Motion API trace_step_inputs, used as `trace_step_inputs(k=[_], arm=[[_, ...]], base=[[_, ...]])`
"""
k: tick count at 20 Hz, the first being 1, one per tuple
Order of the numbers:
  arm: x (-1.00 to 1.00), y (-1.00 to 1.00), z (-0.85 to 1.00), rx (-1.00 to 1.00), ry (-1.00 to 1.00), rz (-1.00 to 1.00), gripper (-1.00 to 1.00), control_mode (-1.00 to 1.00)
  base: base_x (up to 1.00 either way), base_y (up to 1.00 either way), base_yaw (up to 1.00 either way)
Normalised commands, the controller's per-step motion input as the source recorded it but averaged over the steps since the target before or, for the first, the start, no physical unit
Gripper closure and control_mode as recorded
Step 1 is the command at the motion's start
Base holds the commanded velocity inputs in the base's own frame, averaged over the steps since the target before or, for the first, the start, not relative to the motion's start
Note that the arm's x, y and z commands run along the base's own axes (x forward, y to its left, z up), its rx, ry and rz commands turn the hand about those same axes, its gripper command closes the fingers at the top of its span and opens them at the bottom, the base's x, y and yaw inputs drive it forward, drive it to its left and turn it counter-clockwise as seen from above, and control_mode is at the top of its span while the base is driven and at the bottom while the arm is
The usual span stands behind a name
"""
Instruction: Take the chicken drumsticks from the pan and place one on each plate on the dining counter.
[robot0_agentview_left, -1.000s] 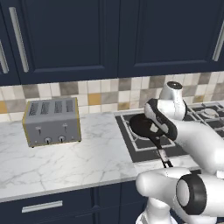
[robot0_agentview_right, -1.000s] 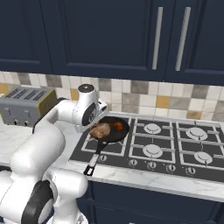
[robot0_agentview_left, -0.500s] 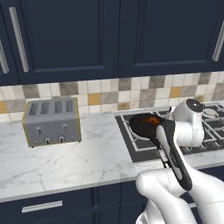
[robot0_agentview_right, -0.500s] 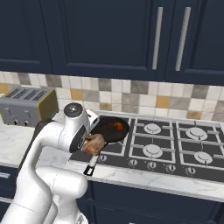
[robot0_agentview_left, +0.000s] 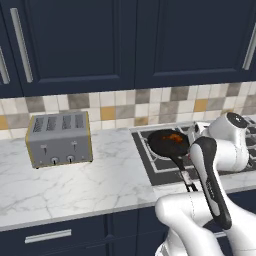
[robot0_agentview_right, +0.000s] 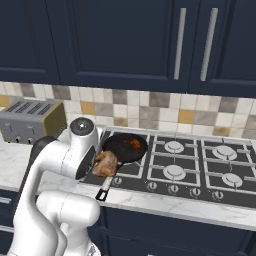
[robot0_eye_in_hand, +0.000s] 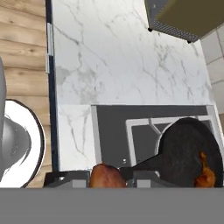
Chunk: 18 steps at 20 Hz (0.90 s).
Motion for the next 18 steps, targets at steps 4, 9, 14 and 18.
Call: trace_step_inputs(k=[4, 9, 14, 18], arm=[[-0.02, 0.04, 0.01, -0.05, 0.00, 0.00, 1.00, -1.00], [0.00, 0.00, 0.00, 0.00, 0.00, 0.00, 1.00, -1.00], [-0.16, 0.00, -0.01, 0.00, 0.00, 0.00, 1.00, -1.00], [0.00, 0.00, 0.00, 0.00, 0.00, 0.00, 1.00, 1.00]], base=[[0.00, 0.00, 0.00], [0.00, 0.00, 0.00], [0.00, 0.00, 0.00], [-0.79, 0.00, 0.00]])
